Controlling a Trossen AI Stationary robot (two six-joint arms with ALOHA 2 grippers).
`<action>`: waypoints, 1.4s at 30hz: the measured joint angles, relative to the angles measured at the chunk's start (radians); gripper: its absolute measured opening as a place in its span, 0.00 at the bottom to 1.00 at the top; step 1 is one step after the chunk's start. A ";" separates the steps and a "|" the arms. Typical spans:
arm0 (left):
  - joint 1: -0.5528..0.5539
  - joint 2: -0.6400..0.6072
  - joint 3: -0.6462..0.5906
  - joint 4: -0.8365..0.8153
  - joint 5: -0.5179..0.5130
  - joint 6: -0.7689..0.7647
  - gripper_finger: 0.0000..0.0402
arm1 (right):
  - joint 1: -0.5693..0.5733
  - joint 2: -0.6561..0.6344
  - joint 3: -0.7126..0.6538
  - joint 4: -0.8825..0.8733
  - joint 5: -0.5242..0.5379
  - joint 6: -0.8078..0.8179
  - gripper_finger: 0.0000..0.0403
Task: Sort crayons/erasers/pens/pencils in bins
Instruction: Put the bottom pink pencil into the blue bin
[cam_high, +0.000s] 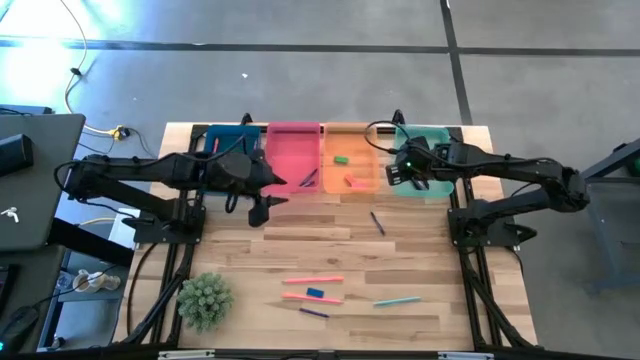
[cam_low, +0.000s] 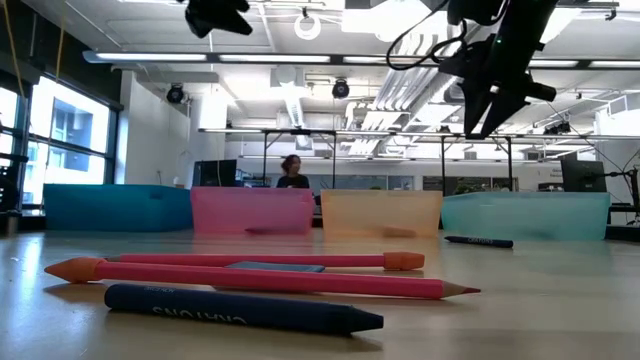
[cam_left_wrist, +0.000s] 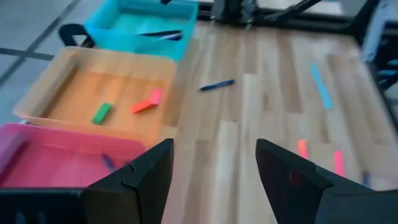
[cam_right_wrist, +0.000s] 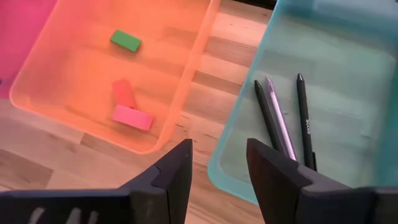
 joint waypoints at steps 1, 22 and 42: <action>-0.015 0.000 0.002 -0.001 0.000 -0.022 0.53 | 0.000 0.000 0.000 -0.004 -0.002 -0.004 0.36; -0.360 0.320 0.000 -0.105 0.000 -0.378 0.53 | 0.000 0.000 0.000 -0.033 -0.003 -0.041 0.36; -0.478 0.451 0.000 -0.038 -0.041 -0.497 0.53 | -0.001 0.001 0.000 -0.026 -0.002 -0.084 0.36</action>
